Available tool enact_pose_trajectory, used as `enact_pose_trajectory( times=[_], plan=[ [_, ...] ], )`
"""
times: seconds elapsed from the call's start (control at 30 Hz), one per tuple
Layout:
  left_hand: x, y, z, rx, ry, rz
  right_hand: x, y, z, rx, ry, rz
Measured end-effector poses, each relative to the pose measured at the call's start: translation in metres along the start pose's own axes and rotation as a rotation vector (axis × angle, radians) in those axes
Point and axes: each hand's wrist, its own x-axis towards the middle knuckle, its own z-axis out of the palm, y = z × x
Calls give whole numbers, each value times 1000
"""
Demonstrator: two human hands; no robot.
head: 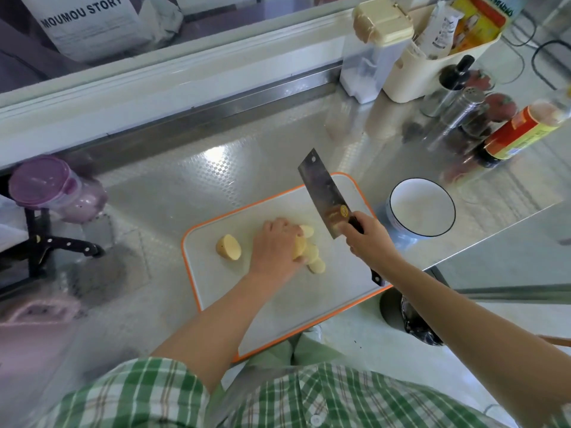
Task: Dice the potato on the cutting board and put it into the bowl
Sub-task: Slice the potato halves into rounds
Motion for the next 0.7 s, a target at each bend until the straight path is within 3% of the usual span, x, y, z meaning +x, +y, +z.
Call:
enact_pose_trajectory(
  times=[0.13, 0.3, 0.5, 0.7],
  plan=[
    [-2, -8, 14, 220, -38, 67, -3, 9, -3, 80, -40, 41],
    [-3, -22, 16, 169, -11, 129, -6, 5, 1, 83, -56, 35],
    [-4, -28, 11, 74, 2, 82, -2, 2, 2, 72, -100, 20],
    [-5, -36, 8, 163, 18, 44, 0, 2, 1, 106, -92, 26]
  ],
)
